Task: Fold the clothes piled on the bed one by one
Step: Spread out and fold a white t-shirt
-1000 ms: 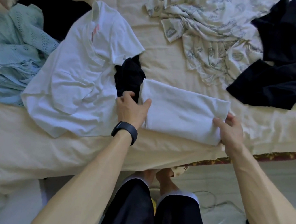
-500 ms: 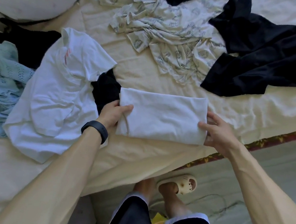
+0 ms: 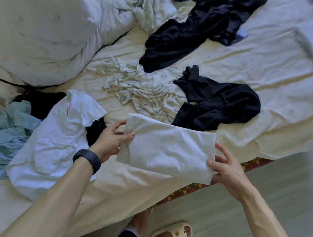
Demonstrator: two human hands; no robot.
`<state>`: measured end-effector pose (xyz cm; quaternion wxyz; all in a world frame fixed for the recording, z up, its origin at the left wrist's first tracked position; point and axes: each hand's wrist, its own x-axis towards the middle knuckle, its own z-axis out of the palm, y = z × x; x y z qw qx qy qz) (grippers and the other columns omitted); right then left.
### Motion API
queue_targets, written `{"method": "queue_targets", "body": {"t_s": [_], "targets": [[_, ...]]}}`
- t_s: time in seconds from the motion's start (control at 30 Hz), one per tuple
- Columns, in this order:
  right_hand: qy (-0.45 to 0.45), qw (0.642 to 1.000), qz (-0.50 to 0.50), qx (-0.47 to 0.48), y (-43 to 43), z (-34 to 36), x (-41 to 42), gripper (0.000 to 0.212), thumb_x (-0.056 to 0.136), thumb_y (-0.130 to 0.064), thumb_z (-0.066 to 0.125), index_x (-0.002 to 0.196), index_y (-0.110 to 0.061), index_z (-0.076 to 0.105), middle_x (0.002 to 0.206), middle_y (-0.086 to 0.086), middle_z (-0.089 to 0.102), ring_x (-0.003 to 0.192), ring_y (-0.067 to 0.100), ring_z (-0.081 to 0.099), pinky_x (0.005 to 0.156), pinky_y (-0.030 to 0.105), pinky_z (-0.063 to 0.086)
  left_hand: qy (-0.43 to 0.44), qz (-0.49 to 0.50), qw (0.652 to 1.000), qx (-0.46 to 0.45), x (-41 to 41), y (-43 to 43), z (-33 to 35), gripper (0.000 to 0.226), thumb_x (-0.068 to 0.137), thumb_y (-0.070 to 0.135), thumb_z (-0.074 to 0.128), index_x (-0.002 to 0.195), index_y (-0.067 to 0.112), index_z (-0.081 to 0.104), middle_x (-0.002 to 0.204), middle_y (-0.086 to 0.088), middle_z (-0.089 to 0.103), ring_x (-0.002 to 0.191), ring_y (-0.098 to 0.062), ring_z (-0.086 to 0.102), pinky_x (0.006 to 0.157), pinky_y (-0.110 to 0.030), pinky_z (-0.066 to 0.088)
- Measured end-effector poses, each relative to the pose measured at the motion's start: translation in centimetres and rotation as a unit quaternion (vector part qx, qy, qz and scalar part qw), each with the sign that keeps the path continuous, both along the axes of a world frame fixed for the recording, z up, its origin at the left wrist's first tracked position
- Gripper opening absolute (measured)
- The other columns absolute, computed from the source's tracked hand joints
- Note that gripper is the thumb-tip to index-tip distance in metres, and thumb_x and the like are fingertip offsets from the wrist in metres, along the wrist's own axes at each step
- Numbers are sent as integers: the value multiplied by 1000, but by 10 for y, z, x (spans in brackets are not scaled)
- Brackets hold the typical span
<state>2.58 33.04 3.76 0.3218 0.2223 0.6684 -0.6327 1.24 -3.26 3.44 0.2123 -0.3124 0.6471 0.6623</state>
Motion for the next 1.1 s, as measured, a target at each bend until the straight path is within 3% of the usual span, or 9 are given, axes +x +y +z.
{"method": "queue_targets", "body": {"t_s": [0.1,0.23,0.33,0.4,0.57,0.63,0.8,0.97,1.1], "targets": [[62,997,-51,11,57,76,9,62,94,-6,68,108,-66,62,111,0,75,96,23,75,79,46,63,56,-53,997,17,-24,52,74,48,83,18,80,125,31,61,105,-9,75,84,-23,75,59,-36,59],[164,976,-137,41,137,176,20,57,92,-6,70,114,-58,62,100,-2,76,93,25,75,85,50,61,151,-155,976,35,-59,140,178,53,74,29,83,122,35,62,103,-6,77,90,-24,75,63,-39,60],[228,952,-199,56,198,240,39,54,92,-4,69,113,-53,63,100,0,75,89,23,76,72,43,62,221,-225,948,47,-79,218,249,44,80,27,81,121,34,65,105,-10,76,93,-29,74,70,-46,62],[261,932,-242,66,236,273,57,53,92,-3,68,111,-52,66,104,4,74,88,21,76,64,35,61,261,-259,929,51,-89,268,291,39,79,27,81,115,35,67,105,-12,76,91,-29,74,67,-43,61],[331,882,-321,96,327,346,90,55,93,-4,67,106,-58,67,105,4,72,89,17,74,64,32,61,316,-352,877,81,-113,386,376,43,77,31,83,117,37,67,108,-9,75,98,-30,73,74,-45,62],[349,865,-340,118,360,367,92,54,93,-5,66,110,-57,67,104,1,73,90,16,74,65,31,60,328,-380,860,95,-124,429,397,45,81,30,82,121,36,65,111,-8,75,101,-30,72,80,-47,61],[370,839,-368,156,438,397,81,52,92,-4,66,122,-46,66,104,-2,74,98,17,73,78,40,60,336,-407,839,130,-159,523,422,55,75,33,83,126,34,62,110,-6,75,102,-29,72,77,-44,61],[387,826,-367,183,513,415,39,54,89,0,69,113,-48,70,102,-1,75,96,22,75,74,42,61,347,-429,819,154,-215,606,426,68,66,38,89,127,31,61,111,-11,74,103,-32,71,84,-48,60],[389,818,-382,183,571,428,-7,53,89,1,70,121,-41,67,105,2,75,95,25,75,69,39,61,354,-439,807,175,-271,670,436,62,72,35,90,127,33,60,111,-10,74,104,-32,70,85,-49,59]]}}
